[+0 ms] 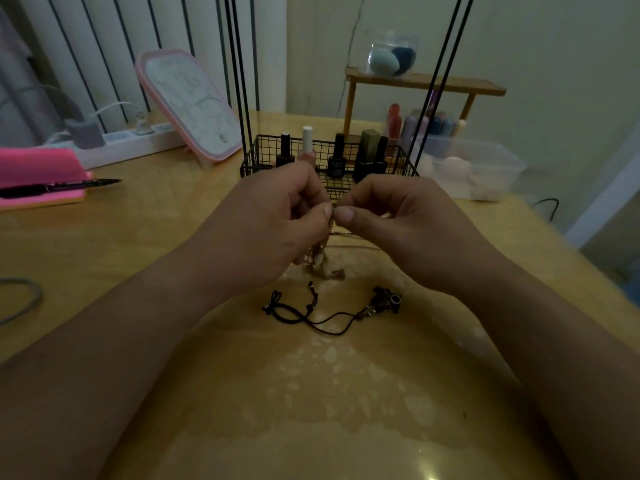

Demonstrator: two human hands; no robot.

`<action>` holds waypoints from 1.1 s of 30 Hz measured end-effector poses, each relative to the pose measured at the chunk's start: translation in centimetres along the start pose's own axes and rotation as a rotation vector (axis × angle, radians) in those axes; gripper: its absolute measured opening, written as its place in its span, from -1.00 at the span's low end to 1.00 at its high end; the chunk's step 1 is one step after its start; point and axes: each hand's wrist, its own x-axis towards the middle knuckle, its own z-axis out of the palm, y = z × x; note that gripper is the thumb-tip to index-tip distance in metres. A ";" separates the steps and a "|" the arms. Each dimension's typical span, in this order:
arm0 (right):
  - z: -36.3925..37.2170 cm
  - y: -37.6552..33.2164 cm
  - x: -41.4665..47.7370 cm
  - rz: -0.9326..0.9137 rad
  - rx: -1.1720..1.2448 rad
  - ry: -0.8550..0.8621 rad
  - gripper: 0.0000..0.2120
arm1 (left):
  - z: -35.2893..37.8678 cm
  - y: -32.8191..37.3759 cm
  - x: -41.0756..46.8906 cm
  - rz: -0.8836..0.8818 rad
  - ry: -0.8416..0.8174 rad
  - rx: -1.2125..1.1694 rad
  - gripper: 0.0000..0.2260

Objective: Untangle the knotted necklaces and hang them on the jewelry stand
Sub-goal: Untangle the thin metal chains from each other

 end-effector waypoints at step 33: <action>0.5 -0.5 -0.3 -0.061 -0.136 0.058 -0.91 | -0.1 0.0 0.1 0.035 -0.003 0.053 -0.90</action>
